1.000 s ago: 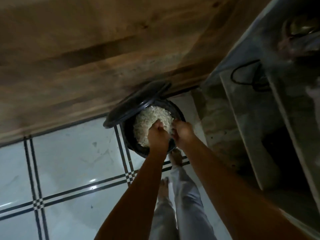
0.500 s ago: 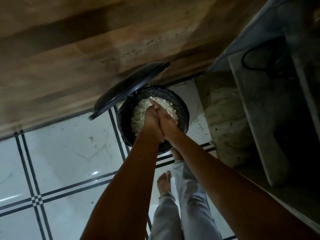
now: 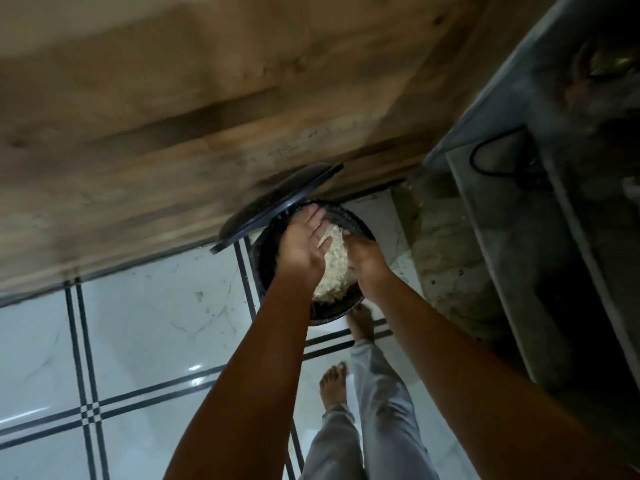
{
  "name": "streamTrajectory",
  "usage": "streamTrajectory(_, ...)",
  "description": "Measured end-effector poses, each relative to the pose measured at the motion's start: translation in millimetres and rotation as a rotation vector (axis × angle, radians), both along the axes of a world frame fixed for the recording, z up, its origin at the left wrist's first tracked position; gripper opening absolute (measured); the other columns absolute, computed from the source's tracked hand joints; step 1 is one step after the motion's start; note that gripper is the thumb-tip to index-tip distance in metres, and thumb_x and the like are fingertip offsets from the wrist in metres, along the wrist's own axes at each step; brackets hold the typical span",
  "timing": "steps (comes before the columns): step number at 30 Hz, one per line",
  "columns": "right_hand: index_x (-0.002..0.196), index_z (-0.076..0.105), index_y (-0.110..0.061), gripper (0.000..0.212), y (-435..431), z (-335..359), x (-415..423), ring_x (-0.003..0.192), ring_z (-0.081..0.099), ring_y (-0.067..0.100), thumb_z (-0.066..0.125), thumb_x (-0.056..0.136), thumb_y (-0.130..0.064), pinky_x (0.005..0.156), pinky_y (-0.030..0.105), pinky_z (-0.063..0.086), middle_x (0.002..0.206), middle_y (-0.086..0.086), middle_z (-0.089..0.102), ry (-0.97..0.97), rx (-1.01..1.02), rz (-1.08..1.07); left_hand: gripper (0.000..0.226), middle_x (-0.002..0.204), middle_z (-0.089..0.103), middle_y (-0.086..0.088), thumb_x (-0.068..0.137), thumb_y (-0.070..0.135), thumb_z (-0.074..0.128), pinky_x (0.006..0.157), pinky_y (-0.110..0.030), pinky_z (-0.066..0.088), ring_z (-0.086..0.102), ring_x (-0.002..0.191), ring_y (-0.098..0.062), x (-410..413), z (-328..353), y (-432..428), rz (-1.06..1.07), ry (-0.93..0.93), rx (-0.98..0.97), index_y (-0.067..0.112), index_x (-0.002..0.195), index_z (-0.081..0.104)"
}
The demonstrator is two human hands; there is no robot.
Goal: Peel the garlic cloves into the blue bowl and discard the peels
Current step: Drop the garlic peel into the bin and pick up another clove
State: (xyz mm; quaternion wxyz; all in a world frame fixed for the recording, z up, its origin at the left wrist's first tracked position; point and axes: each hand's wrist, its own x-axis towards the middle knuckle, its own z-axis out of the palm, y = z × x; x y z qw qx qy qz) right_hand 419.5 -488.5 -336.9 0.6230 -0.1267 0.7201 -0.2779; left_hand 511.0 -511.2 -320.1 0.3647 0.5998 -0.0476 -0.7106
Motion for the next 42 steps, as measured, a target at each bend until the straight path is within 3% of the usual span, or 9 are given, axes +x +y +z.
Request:
streamTrajectory(2, 0.128, 0.052, -0.006, 0.035, 5, 44, -16, 0.119, 0.052, 0.027, 0.043, 0.099, -0.024, 0.087, 0.032, 0.042, 0.126, 0.011, 0.057, -0.084, -0.071, -0.074, 0.041, 0.137, 0.050, -0.010, 0.097, 0.025, 0.042, 0.105, -0.039, 0.036, 0.054, 0.116, -0.021, -3, 38, 8, -0.033, -0.046, -0.046, 0.008, 0.135, 0.045)
streamTrajectory(4, 0.128, 0.050, -0.010, 0.033, 16, 104, -35, 0.114, 0.053, 0.021, 0.041, 0.100, -0.024, 0.087, 0.031, 0.042, 0.122, 0.005, 0.057, -0.145, -0.159, -0.195, 0.041, 0.140, 0.047, -0.013, 0.097, 0.023, 0.044, 0.107, -0.040, 0.036, 0.056, 0.102, -0.018, -16, 87, 20, -0.074, -0.046, -0.078, 0.006, 0.134, 0.045)
streamTrajectory(10, 0.128, 0.049, -0.008, 0.033, 99, 276, -115, 0.110, 0.055, 0.024, 0.037, 0.101, -0.020, 0.085, 0.034, 0.047, 0.117, 0.007, 0.058, -0.129, -0.415, -0.435, 0.035, 0.126, 0.057, -0.016, 0.098, 0.018, 0.043, 0.102, -0.041, 0.041, 0.053, 0.120, -0.029, -95, 247, 78, -0.283, 0.005, -0.331, 0.003, 0.129, 0.049)
streamTrajectory(14, 0.105, 0.055, -0.014, 0.021, 186, 361, -176, 0.074, 0.058, 0.016, 0.036, 0.099, -0.020, 0.064, 0.028, 0.046, 0.089, 0.002, 0.062, -0.118, -0.549, -0.713, 0.031, 0.114, 0.058, -0.009, 0.098, 0.018, 0.044, 0.100, -0.041, 0.042, 0.058, 0.096, -0.018, -163, 329, 136, -0.517, 0.103, -0.494, 0.004, 0.125, 0.052)
streamTrajectory(18, 0.100, 0.059, -0.014, 0.021, 286, 410, -239, 0.079, 0.059, 0.019, 0.039, 0.098, -0.020, 0.067, 0.029, 0.047, 0.091, 0.003, 0.063, 0.037, -0.661, -0.941, 0.016, 0.103, 0.062, -0.006, 0.098, 0.022, 0.046, 0.078, -0.030, 0.047, 0.060, 0.081, -0.013, -248, 382, 204, -0.761, 0.198, -0.588, 0.013, 0.102, 0.058)
streamTrajectory(22, 0.106, 0.059, -0.009, 0.022, 380, 431, -290, 0.080, 0.060, 0.020, 0.041, 0.097, -0.019, 0.068, 0.030, 0.049, 0.091, 0.005, 0.064, 0.188, -0.714, -1.157, 0.017, 0.081, 0.061, 0.000, 0.098, 0.017, 0.043, 0.056, -0.021, 0.044, 0.058, 0.066, -0.013, -325, 411, 288, -0.983, 0.300, -0.614, 0.017, 0.089, 0.058)
streamTrajectory(30, 0.089, 0.059, -0.008, 0.010, 554, 417, -386, 0.060, 0.054, 0.016, 0.052, 0.090, -0.001, 0.056, 0.026, 0.046, 0.073, 0.006, 0.058, 0.462, -0.613, -1.328, 0.014, 0.076, 0.061, 0.000, 0.095, 0.011, 0.047, 0.050, -0.019, 0.042, 0.057, 0.054, -0.008, -446, 407, 448, -1.318, 0.313, -0.623, 0.016, 0.086, 0.057)
streamTrajectory(35, 0.099, 0.060, -0.002, 0.011, 629, 379, -447, 0.062, 0.055, 0.014, 0.057, 0.089, -0.001, 0.051, 0.019, 0.048, 0.073, 0.005, 0.058, 0.652, -0.372, -1.246, 0.017, 0.077, 0.060, -0.002, 0.094, 0.005, 0.047, 0.046, -0.016, 0.038, 0.053, 0.055, -0.009, -490, 381, 509, -1.417, 0.226, -0.573, 0.013, 0.085, 0.059)
streamTrajectory(42, 0.113, 0.063, -0.004, 0.032, 646, 344, -502, 0.086, 0.063, 0.020, 0.068, 0.083, -0.013, 0.071, 0.030, 0.053, 0.103, 0.009, 0.066, 0.857, -0.109, -0.904, 0.012, 0.079, 0.054, -0.006, 0.094, 0.002, 0.045, 0.046, -0.020, 0.033, 0.046, 0.059, -0.013, -524, 352, 531, -1.399, 0.073, -0.525, 0.005, 0.095, 0.056)
